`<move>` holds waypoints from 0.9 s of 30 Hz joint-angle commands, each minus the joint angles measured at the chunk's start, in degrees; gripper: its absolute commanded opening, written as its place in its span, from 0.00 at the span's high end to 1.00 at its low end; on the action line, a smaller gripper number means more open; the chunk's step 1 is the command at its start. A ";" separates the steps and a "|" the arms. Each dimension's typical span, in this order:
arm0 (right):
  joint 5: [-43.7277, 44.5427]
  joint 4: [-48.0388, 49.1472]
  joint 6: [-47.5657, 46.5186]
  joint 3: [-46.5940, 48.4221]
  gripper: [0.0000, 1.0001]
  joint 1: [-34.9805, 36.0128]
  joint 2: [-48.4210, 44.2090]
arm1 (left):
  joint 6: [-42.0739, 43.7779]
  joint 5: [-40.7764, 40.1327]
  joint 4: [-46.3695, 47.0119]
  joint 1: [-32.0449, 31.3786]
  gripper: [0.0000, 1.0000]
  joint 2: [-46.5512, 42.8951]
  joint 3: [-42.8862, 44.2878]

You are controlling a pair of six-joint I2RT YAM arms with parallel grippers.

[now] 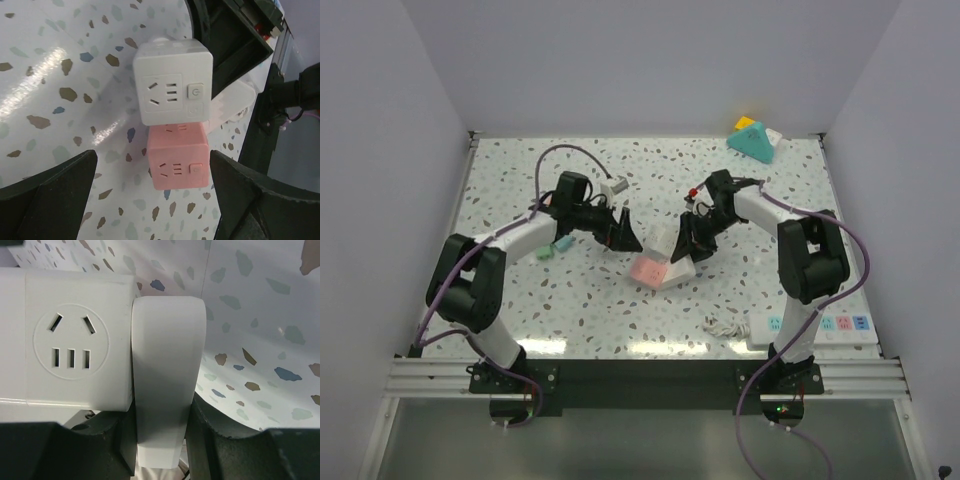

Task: Pull the plug off the socket

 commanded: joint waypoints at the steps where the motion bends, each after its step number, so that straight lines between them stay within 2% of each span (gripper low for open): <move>1: 5.51 -1.22 -3.50 0.01 1.00 -0.11 -1.26 | 7.16 0.59 -5.86 -3.45 0.00 0.23 2.35; 6: 6.12 0.71 -1.13 0.72 1.00 -0.11 -2.22 | 9.01 1.39 -8.42 -8.45 0.00 0.58 1.29; 12: 4.63 1.77 -0.51 0.46 1.00 0.33 -3.19 | 8.84 -7.65 -8.86 -11.10 0.00 2.34 0.15; 19: 2.96 2.56 -0.33 0.54 1.00 0.33 -3.46 | 6.03 -9.16 -3.60 -11.63 0.00 1.99 -3.10; 22: 1.82 1.69 -1.03 0.98 1.00 0.59 -3.11 | 2.96 -8.28 1.32 -11.63 0.08 0.94 -5.64; 24: 2.08 0.37 -2.52 1.25 1.00 1.11 -2.58 | -0.63 -7.32 6.50 -11.72 0.26 -0.29 -8.10; 25: 2.17 0.37 -2.53 1.25 0.95 1.29 -2.58 | -0.65 -6.88 6.52 -11.63 0.26 -0.29 -8.11; 26: 2.17 0.37 -2.79 0.90 0.90 1.47 -2.58 | -2.39 -6.27 9.91 -11.81 0.40 -0.64 -8.72; 27: 2.26 0.02 -2.97 0.98 0.85 1.64 -2.66 | -3.02 -6.00 10.90 -11.81 0.47 -0.90 -8.99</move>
